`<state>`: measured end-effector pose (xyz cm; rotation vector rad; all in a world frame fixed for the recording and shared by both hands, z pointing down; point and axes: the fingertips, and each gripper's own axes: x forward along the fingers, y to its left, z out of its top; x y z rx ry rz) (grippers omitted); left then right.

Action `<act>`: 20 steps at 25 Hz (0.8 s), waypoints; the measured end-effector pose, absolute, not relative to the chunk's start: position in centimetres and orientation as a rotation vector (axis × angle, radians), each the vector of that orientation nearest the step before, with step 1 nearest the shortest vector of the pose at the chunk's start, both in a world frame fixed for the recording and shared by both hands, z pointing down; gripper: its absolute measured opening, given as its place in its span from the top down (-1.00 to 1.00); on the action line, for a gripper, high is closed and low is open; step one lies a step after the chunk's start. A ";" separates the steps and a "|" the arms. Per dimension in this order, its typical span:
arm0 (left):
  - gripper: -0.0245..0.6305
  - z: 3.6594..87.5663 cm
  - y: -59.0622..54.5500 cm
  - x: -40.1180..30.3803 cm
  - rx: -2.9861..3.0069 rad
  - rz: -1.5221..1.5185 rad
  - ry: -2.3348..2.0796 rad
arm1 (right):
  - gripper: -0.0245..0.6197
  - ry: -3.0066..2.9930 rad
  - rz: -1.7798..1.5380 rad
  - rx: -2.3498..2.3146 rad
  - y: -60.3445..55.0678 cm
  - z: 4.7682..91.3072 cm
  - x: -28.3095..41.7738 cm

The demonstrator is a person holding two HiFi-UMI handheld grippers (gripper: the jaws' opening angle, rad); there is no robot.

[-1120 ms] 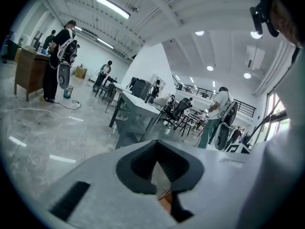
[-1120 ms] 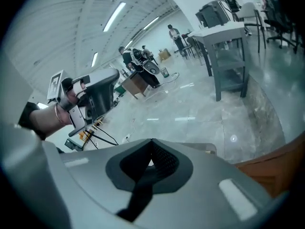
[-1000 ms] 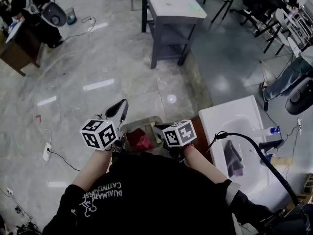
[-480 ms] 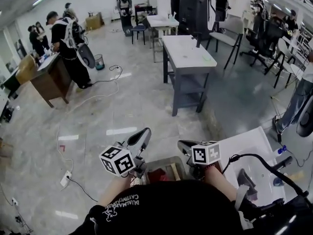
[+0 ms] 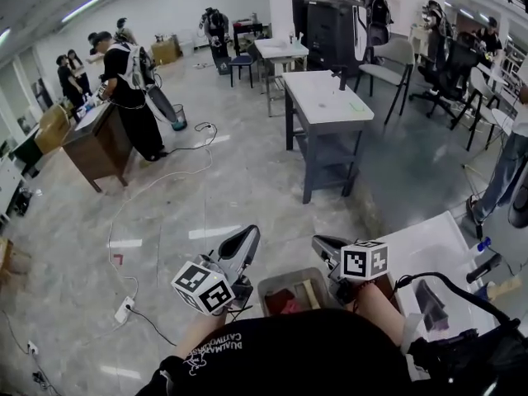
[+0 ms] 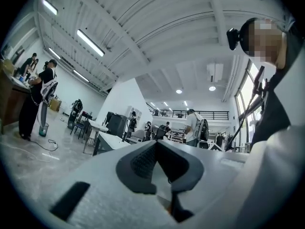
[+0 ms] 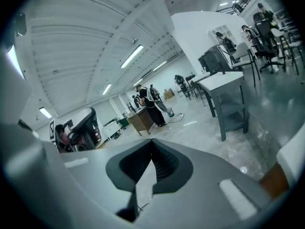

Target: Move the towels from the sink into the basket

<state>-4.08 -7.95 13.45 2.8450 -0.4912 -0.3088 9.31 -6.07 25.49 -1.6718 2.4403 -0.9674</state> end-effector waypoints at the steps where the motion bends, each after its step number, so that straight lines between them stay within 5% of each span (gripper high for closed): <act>1: 0.92 13.2 -7.5 -4.7 2.867 -0.289 -0.466 | 0.90 2.402 -0.974 -1.689 -5.8 25.5 8.9; 20: 0.92 14.6 -4.1 -16.8 2.937 -0.108 -0.202 | 0.90 2.329 -0.861 -1.742 -2.0 22.4 -6.5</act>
